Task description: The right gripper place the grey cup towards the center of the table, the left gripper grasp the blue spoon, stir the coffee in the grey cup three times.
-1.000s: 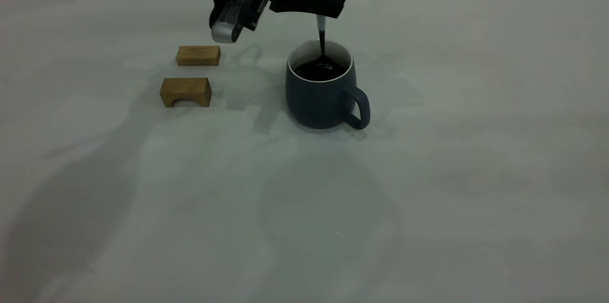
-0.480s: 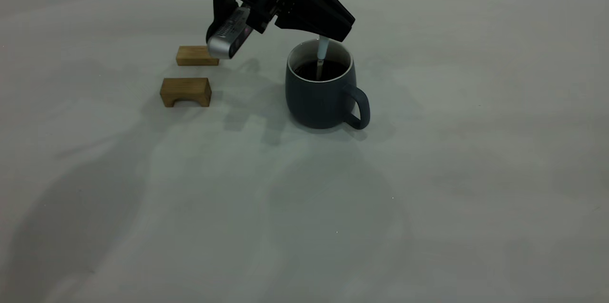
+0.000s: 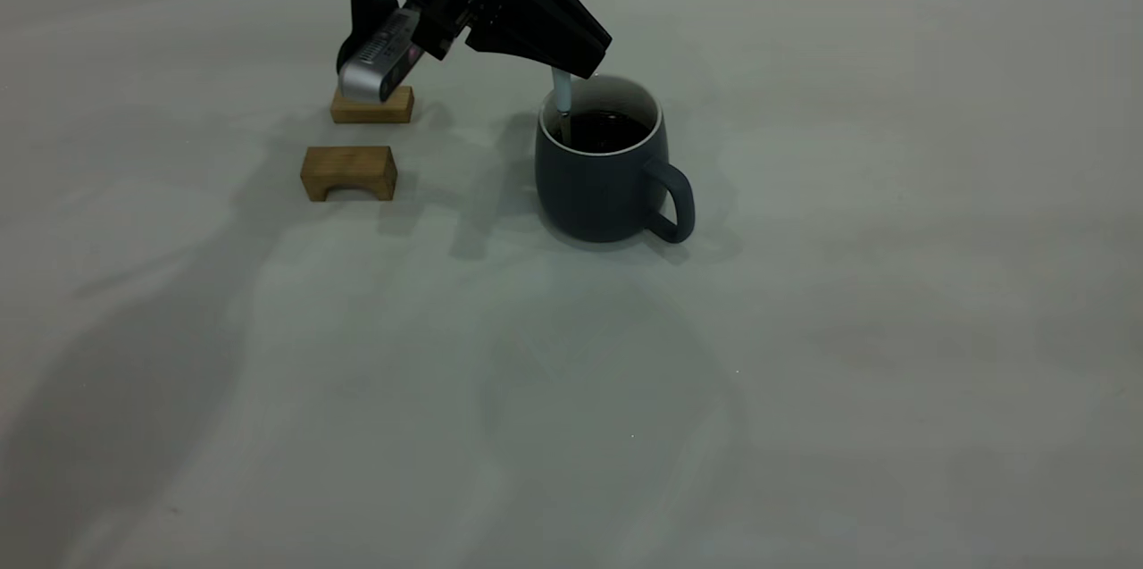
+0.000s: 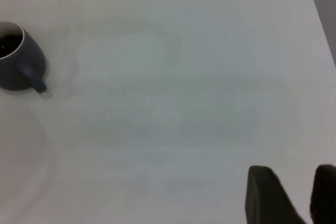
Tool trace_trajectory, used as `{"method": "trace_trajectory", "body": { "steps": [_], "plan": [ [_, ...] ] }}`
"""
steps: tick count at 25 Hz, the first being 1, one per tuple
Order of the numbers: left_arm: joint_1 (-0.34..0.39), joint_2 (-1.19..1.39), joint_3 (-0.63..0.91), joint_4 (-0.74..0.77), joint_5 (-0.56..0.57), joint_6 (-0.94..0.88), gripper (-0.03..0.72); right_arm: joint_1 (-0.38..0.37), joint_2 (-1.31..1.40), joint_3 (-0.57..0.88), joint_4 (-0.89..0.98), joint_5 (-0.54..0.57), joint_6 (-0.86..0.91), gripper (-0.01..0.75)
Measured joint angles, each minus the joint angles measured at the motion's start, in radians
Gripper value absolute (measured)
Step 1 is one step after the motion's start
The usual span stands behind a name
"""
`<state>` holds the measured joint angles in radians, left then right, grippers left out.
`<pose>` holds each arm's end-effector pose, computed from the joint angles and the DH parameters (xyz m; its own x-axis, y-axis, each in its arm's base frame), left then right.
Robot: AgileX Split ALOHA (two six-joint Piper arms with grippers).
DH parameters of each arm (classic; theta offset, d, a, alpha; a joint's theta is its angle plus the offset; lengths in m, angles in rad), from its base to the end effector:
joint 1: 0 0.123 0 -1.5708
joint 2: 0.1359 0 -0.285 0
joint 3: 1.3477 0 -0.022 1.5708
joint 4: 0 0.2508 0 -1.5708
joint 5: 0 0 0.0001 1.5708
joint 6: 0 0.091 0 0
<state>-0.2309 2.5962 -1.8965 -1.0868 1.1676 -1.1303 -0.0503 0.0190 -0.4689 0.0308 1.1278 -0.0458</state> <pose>0.4562 -0.1834 0.0579 -0.0381 -0.5755 0.8169 -0.9928 0.1145 0.0344 -0.0017 0.0026 0.2635 -0.5567 -0.0046 -0.8307 0.0090 0.9999 -0.0116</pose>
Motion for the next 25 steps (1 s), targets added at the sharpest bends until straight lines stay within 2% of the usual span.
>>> {"method": "trace_trajectory", "body": {
  "steps": [4, 10, 13, 15, 17, 22, 25],
  "plan": [
    [0.000, 0.000, 0.000, 0.010, 0.000, 0.022, 0.157, 0.000, 0.000, 0.000, 0.000, 0.000, 0.000, 0.244],
    [0.000, 0.000, -0.009, 0.038, 0.000, 0.129, 0.395, 0.000, 0.000, 0.000, 0.000, 0.000, 0.000, 0.244],
    [0.000, -0.001, -0.064, 0.125, 0.000, 0.211, 0.507, 0.000, 0.000, 0.000, 0.000, 0.000, 0.000, 0.244],
    [0.000, -0.010, -0.113, 0.243, 0.000, 0.257, 0.560, 0.000, 0.000, 0.000, 0.000, 0.000, 0.000, 0.244],
    [0.000, -0.034, -0.161, 0.402, 0.000, 0.278, 0.578, 0.000, 0.000, 0.000, 0.000, 0.000, 0.000, 0.244],
    [-0.001, -0.166, -0.238, 0.846, 0.000, 0.287, 0.566, 0.000, 0.000, 0.000, 0.000, 0.000, 0.000, 0.244],
    [-0.001, -0.250, -0.242, 0.961, 0.000, 0.288, 0.550, 0.000, 0.000, 0.000, 0.000, 0.000, 0.000, 0.244]
  ]
}}
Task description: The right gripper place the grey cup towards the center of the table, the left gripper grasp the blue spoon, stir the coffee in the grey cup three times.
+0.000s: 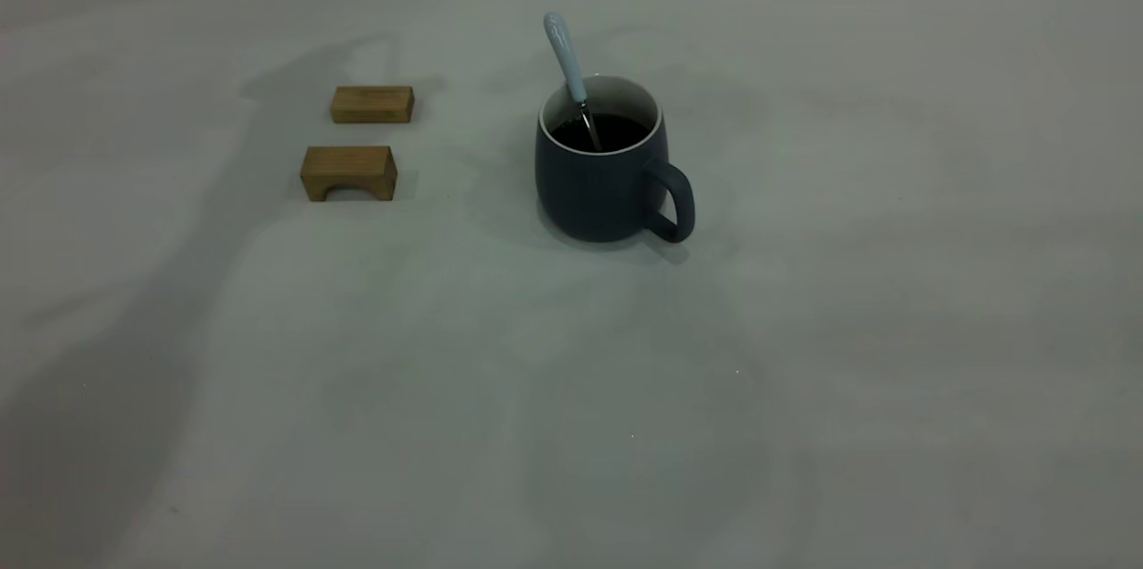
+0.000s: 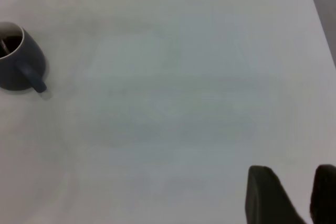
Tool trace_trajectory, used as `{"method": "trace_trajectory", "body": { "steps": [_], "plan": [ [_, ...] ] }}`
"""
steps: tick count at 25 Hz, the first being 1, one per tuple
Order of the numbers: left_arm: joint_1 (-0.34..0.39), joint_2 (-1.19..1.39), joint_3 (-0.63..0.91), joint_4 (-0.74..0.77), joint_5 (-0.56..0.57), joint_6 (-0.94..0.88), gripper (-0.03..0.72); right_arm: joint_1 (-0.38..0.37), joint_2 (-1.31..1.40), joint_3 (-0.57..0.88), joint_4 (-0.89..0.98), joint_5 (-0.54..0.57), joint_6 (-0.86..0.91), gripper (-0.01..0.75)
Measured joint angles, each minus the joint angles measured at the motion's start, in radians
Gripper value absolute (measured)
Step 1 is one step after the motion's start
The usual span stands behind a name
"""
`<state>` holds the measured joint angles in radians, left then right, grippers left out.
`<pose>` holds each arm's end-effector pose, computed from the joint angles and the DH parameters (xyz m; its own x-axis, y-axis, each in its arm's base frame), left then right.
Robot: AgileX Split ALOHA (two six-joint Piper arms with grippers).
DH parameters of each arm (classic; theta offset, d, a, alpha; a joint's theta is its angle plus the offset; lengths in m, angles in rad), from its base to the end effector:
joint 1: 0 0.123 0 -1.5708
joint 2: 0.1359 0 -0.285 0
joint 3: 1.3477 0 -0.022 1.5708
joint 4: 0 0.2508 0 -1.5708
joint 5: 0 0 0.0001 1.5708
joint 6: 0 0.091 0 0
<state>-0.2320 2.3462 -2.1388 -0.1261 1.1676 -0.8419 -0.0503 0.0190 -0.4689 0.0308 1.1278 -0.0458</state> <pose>0.4864 -0.1257 0.2026 -0.7889 -0.6077 -0.0908 -0.5631 0.7742 -0.2891 -0.0017 0.0026 0.2635 -0.5567 -0.0046 -0.8307 0.0090 0.9999 -0.0116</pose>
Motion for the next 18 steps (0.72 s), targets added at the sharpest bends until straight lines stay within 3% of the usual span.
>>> {"method": "trace_trajectory", "body": {
  "steps": [4, 7, 10, 18],
  "plan": [
    [0.000, -0.115, 0.000, 0.126, 0.000, 0.139, 0.530, 0.000, 0.000, 0.000, 0.000, 0.000, 0.000, 0.244],
    [0.001, -0.212, 0.019, 0.215, 0.000, 0.463, 0.523, 0.000, 0.000, 0.000, 0.000, 0.000, 0.000, 0.244],
    [0.001, -0.326, 0.116, 0.227, 0.000, 0.657, 0.522, 0.000, 0.000, 0.000, 0.000, 0.000, 0.000, 0.244],
    [0.001, -0.679, 0.754, 0.285, 0.000, 0.718, 0.521, 0.000, 0.000, 0.000, 0.000, 0.000, 0.000, 0.244]
  ]
}}
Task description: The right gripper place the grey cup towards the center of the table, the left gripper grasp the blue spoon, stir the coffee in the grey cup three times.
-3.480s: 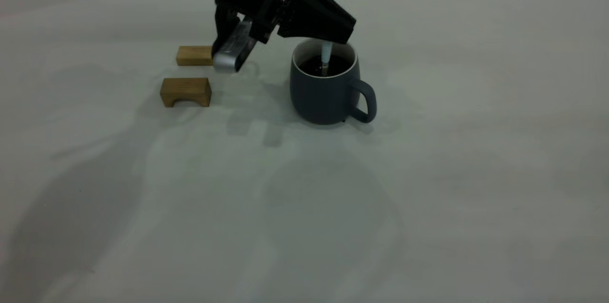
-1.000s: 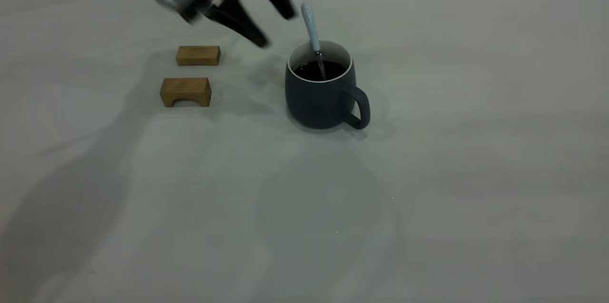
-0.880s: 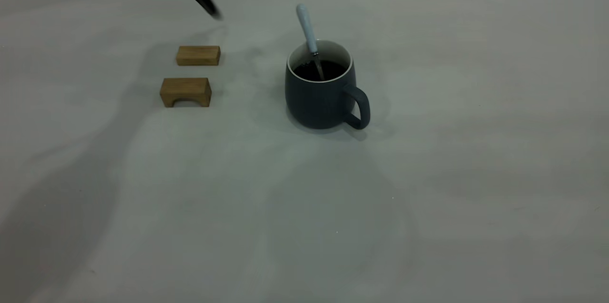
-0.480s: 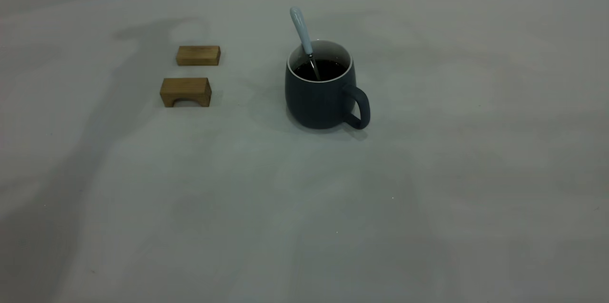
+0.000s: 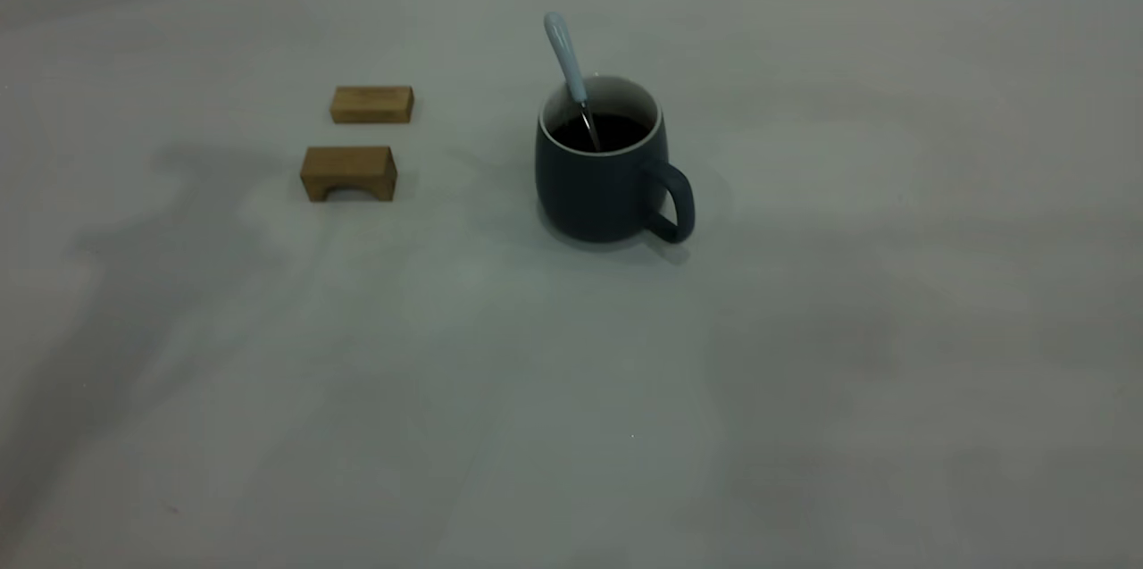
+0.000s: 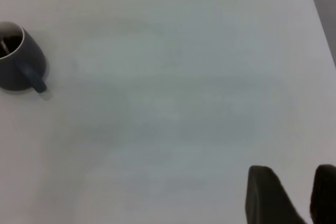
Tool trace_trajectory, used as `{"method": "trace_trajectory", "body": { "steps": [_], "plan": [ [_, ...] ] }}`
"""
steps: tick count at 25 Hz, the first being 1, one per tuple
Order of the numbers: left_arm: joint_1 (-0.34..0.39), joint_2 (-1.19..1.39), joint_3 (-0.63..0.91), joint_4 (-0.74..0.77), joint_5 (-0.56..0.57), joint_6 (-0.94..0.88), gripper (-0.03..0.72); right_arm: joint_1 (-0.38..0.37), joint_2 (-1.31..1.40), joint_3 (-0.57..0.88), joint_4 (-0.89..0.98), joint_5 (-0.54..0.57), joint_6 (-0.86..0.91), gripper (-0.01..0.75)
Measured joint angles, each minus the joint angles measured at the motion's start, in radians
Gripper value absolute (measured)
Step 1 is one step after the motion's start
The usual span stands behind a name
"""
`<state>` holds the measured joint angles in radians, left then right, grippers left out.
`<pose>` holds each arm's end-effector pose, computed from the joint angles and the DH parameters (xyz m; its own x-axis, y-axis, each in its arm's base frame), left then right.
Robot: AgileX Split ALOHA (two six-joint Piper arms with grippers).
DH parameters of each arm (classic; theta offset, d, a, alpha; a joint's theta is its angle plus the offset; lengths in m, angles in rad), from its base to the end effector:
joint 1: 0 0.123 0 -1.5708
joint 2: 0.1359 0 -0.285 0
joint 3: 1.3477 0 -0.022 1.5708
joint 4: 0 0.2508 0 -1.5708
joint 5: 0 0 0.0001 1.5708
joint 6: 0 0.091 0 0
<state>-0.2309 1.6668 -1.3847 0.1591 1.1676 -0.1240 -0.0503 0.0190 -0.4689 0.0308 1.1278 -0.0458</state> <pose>0.3289 -0.0637 0.2854 -0.9617 0.1640 -0.2196 0.1379 0.9820 0.1293 -0.0017 0.0026 0.2635 -0.5567 -0.0046 -0.8307 0.0090 0.9999 -0.0116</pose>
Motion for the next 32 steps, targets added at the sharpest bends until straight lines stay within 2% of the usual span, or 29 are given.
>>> {"method": "trace_trajectory", "body": {
  "steps": [6, 10, 12, 16, 19, 25, 32],
  "plan": [
    [0.000, -0.272, 0.484, 0.000, -0.001, 0.022, 0.520, 0.000, 0.000, 0.000, 0.000, 0.000, 0.000, 0.244],
    [0.001, -0.556, 0.691, -0.004, -0.057, 0.022, 0.520, 0.000, 0.000, 0.000, 0.000, 0.000, 0.000, 0.244],
    [0.027, -0.719, 0.757, -0.027, -0.072, 0.000, 0.520, 0.000, 0.000, 0.000, 0.000, 0.000, 0.000, 0.244],
    [0.156, -1.018, 0.823, -0.048, -0.064, -0.020, 0.520, 0.000, 0.000, 0.000, 0.000, 0.000, 0.000, 0.244],
    [0.220, -1.223, 0.858, -0.049, -0.059, 0.003, 0.520, 0.000, 0.000, 0.000, 0.000, 0.000, 0.000, 0.244],
    [0.229, -1.544, 0.881, -0.081, -0.051, 0.025, 0.520, 0.000, 0.000, 0.000, 0.000, 0.000, 0.000, 0.244],
    [0.229, -1.667, 0.898, -0.189, -0.043, 0.161, 0.520, 0.000, 0.000, 0.000, 0.000, 0.000, 0.000, 0.244]
  ]
}}
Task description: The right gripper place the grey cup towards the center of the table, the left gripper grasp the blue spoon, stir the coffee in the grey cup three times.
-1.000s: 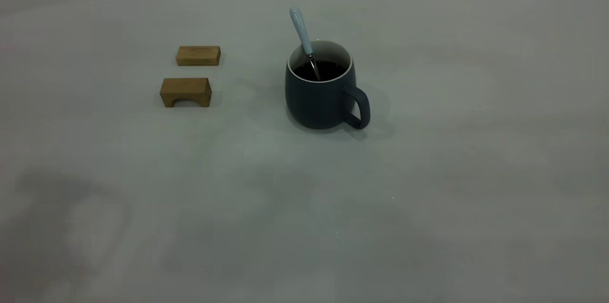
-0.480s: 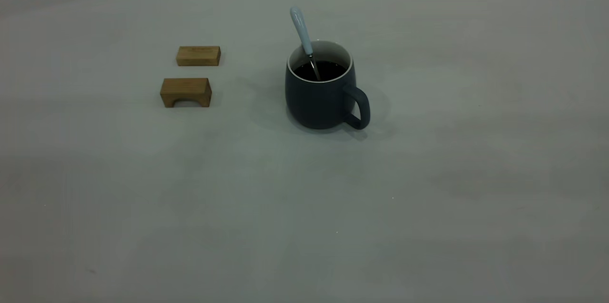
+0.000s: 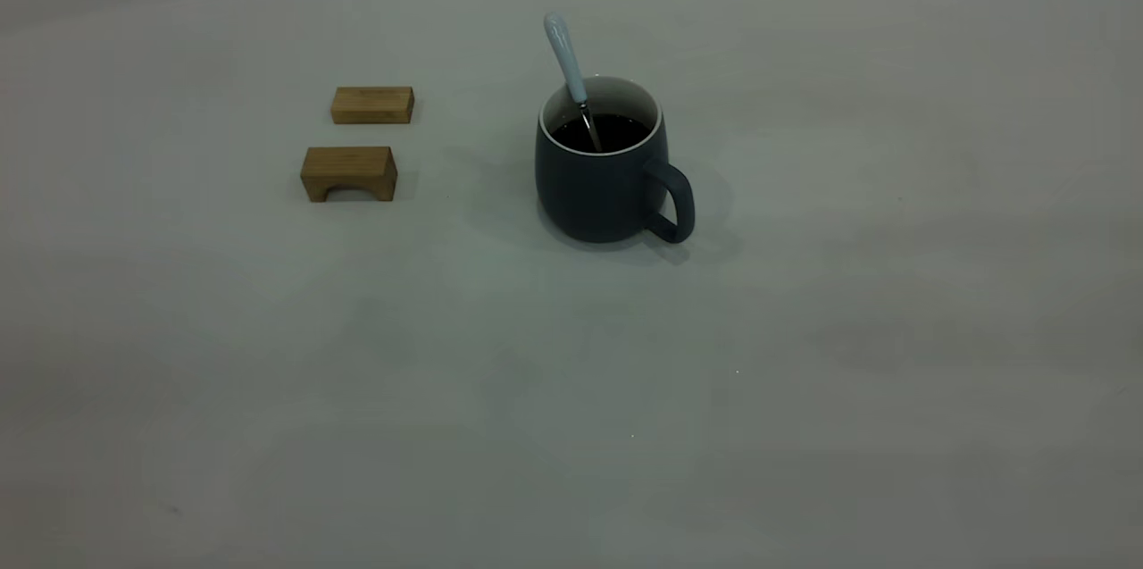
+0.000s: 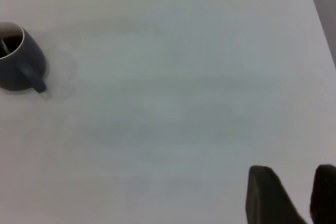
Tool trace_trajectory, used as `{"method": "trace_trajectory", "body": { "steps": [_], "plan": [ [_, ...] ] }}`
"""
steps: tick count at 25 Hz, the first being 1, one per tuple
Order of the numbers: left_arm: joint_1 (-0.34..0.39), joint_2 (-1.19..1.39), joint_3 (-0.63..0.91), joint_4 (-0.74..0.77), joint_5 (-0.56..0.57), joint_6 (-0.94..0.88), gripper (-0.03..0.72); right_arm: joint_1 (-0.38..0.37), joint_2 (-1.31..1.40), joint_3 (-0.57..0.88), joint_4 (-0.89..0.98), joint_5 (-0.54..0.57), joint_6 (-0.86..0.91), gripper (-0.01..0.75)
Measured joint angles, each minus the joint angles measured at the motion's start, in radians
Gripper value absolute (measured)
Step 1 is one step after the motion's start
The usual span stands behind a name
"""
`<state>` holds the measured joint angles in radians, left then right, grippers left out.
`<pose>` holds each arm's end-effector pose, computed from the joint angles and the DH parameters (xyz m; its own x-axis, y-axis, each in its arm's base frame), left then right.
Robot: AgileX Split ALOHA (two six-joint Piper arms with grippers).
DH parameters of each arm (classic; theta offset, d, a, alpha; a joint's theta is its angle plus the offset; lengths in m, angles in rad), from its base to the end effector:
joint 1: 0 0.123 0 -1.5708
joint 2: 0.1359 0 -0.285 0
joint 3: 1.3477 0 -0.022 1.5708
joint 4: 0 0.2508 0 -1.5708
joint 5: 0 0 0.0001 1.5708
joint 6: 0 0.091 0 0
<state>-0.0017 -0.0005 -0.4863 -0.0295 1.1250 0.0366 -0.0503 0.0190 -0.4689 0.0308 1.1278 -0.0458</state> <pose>-0.0063 -0.0024 0.2684 -0.5227 0.0248 -0.8522 0.0369 0.9993 0.0064 -0.0017 0.0026 0.2635 -0.5567 -0.0046 -0.8307 0.0090 0.9999 -0.0116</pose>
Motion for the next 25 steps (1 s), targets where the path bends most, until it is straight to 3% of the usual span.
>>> {"method": "trace_trajectory", "body": {
  "steps": [25],
  "plan": [
    [0.000, -0.018, 0.000, -0.023, 0.004, 0.032, 0.520, 0.000, 0.000, 0.000, -0.001, 0.000, 0.000, 0.244]
  ]
}}
